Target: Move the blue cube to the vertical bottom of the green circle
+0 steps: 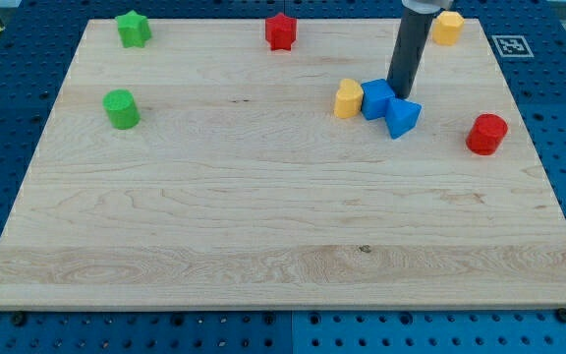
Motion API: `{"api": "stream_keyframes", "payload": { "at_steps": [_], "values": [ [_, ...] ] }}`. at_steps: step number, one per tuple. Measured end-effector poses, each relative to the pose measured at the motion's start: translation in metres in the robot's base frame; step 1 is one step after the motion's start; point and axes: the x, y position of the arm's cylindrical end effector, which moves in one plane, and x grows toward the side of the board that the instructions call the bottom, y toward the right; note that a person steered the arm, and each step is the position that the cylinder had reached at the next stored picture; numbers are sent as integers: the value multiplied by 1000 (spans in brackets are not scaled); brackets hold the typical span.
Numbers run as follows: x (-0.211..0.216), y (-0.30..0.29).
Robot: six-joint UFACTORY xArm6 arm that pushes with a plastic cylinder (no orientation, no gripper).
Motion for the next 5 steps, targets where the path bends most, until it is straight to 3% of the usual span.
{"api": "stream_keyframes", "payload": {
  "at_steps": [2, 3, 5],
  "values": [
    [1, -83],
    [34, -105],
    [44, -124]
  ]
}}
